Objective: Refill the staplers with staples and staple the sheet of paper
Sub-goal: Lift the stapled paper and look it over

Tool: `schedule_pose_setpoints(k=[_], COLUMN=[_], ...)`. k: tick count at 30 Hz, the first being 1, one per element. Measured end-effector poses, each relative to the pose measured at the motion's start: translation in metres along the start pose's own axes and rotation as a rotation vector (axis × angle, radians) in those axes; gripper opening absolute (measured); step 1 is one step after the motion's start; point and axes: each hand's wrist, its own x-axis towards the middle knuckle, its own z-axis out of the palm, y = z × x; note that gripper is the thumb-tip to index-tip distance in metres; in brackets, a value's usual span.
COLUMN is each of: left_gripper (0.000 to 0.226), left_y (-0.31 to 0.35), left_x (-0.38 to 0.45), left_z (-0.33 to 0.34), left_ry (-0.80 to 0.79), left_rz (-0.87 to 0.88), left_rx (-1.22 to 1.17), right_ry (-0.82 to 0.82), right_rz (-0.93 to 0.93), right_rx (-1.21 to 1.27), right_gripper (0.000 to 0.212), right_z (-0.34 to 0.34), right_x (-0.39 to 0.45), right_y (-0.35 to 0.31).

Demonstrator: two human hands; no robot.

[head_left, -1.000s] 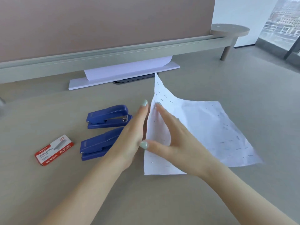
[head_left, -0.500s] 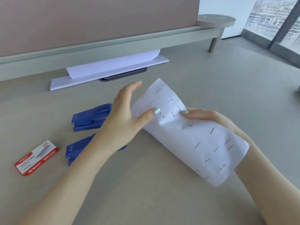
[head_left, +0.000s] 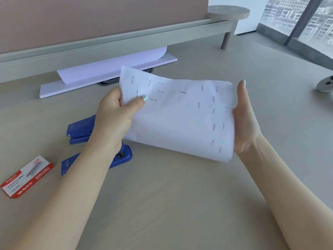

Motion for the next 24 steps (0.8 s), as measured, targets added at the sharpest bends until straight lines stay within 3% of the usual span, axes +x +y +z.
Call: schedule_pose_setpoints(k=[2,6,9,12,15,18,21,24], left_gripper=[0.012,0.011,0.010,0.022,0.023,0.011,0.013,0.012], left_y=[0.000,-0.001,0.000,0.004,0.003,0.005,0.014,0.024], left_x=[0.001,-0.001,0.001,0.003,0.001,-0.003,-0.004,-0.003], left_z=[-0.001,-0.002,-0.009,-0.018,-0.026,-0.022,-0.013,-0.002], left_ry=[0.059,0.055,-0.063,-0.289,-0.441,-0.299,-0.110,-0.031], left_rz=[0.034,0.030,-0.050,-0.135,-0.179,-0.036,0.061,0.048], left_rx=[-0.022,-0.041,-0.085,-0.082,0.085,0.193,0.041,-0.131], right_ry=[-0.008,0.084,0.141,0.180,0.225,0.245,0.178,0.185], right_rz=[0.044,-0.075,-0.129,-0.186,-0.254,-0.320,-0.316,-0.317], right_rx=[-0.051,-0.433,-0.443,-0.423,-0.398,-0.355,-0.401,-0.659], right_gripper=[0.083,0.028,0.026,0.031,0.036,0.027,0.033,0.036], right_z=[0.006,0.002,0.000,-0.005,-0.007,-0.007,-0.003,-0.003], right_x=[-0.004,-0.006,-0.006,-0.006,-0.008,-0.008,-0.016,-0.032], right_y=[-0.001,0.007,0.007,0.004,-0.001,-0.006,-0.012,-0.015])
